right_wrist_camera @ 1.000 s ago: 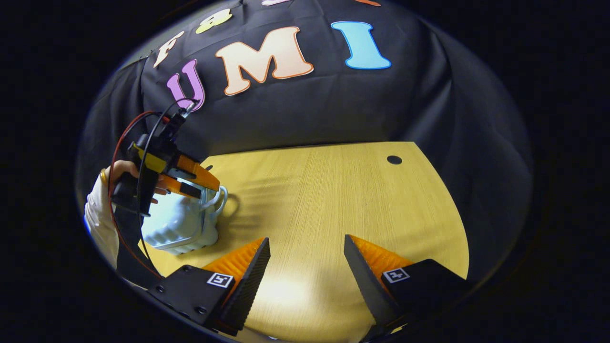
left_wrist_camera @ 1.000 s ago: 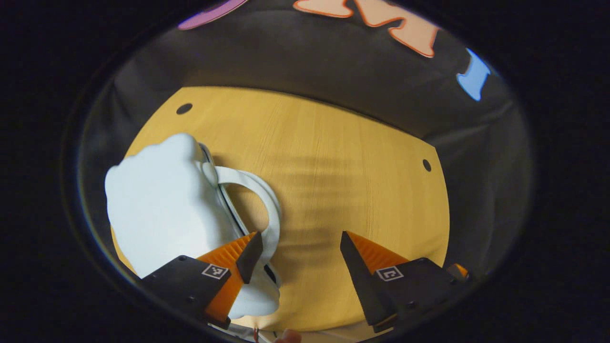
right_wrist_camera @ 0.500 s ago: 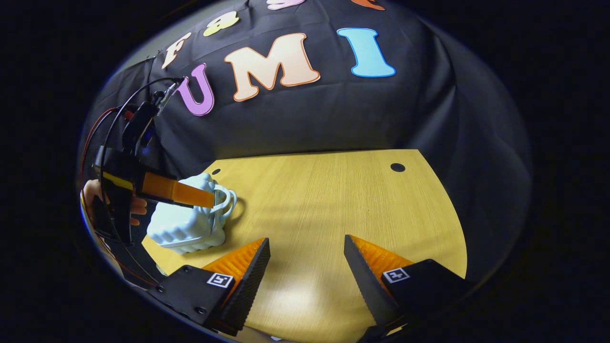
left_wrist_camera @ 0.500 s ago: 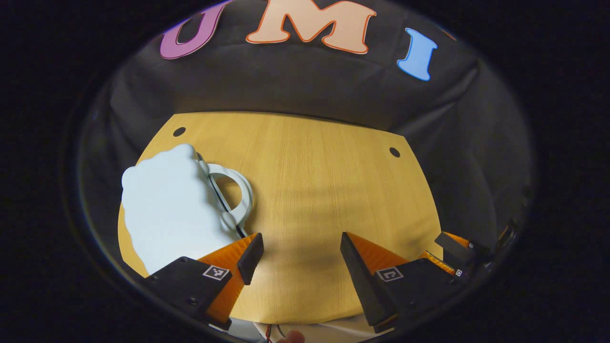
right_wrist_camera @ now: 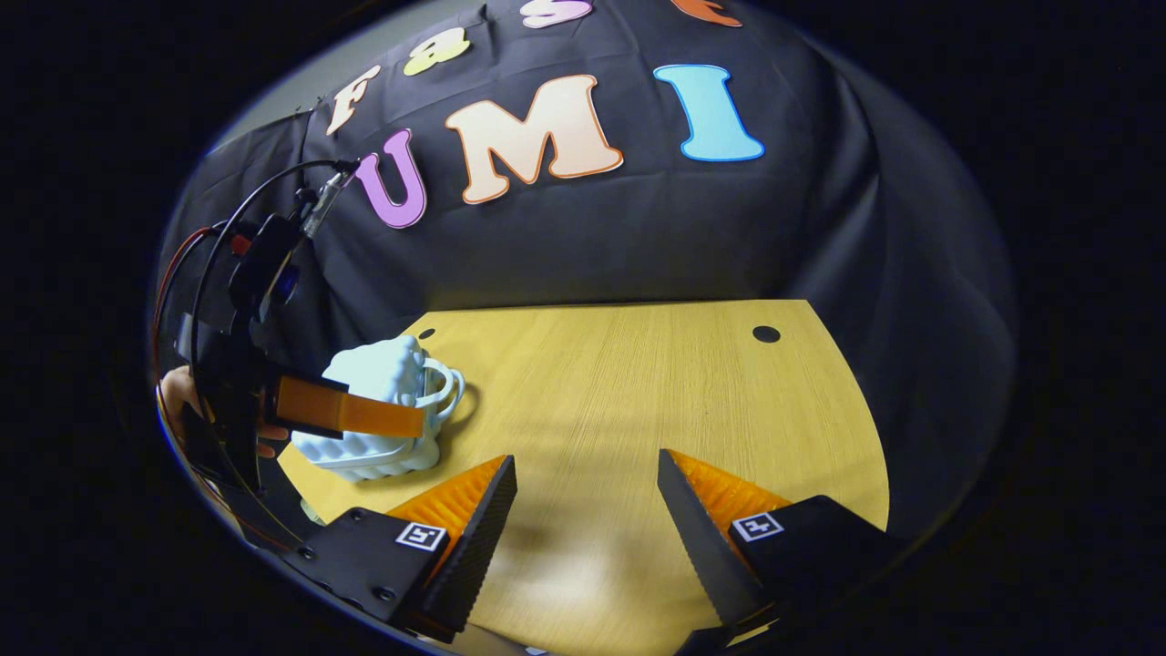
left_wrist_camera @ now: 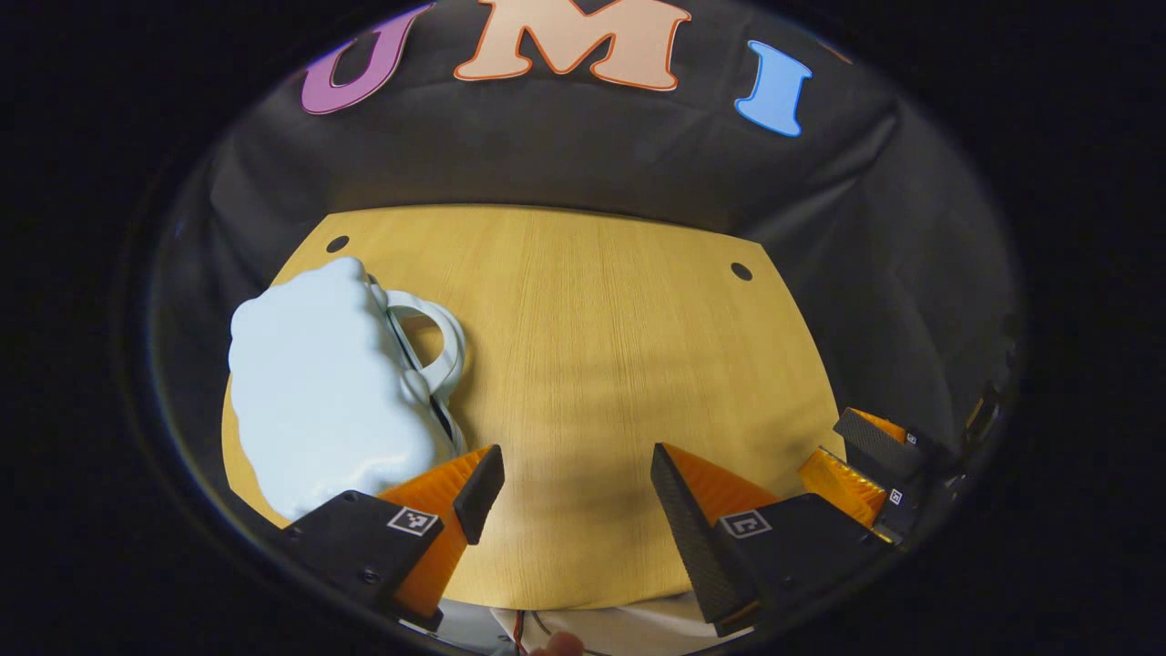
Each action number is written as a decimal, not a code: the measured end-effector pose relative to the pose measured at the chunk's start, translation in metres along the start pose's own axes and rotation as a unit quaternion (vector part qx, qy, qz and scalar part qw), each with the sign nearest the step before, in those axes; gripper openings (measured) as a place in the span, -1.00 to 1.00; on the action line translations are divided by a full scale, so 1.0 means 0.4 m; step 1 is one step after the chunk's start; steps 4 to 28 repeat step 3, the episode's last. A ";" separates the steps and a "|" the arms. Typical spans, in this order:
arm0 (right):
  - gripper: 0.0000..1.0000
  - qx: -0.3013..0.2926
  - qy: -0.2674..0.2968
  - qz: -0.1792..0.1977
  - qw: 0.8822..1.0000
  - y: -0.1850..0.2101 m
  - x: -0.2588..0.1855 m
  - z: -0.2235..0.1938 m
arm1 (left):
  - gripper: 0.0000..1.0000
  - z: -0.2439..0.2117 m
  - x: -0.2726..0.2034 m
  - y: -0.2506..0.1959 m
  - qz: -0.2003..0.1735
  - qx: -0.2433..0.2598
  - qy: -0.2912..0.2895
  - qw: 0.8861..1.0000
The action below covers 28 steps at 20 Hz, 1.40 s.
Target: First open the suitcase, pack the skin care products into it, and then close the suitcase.
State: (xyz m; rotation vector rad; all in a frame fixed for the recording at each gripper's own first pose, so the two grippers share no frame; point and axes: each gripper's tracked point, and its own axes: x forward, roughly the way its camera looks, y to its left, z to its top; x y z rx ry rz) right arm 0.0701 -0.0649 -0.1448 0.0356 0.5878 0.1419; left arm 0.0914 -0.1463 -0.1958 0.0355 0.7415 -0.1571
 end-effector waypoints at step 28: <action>0.95 -0.001 -0.013 -0.012 1.000 0.014 -0.008 0.014 | 0.92 0.010 -0.017 0.019 -0.005 0.006 -0.005 1.000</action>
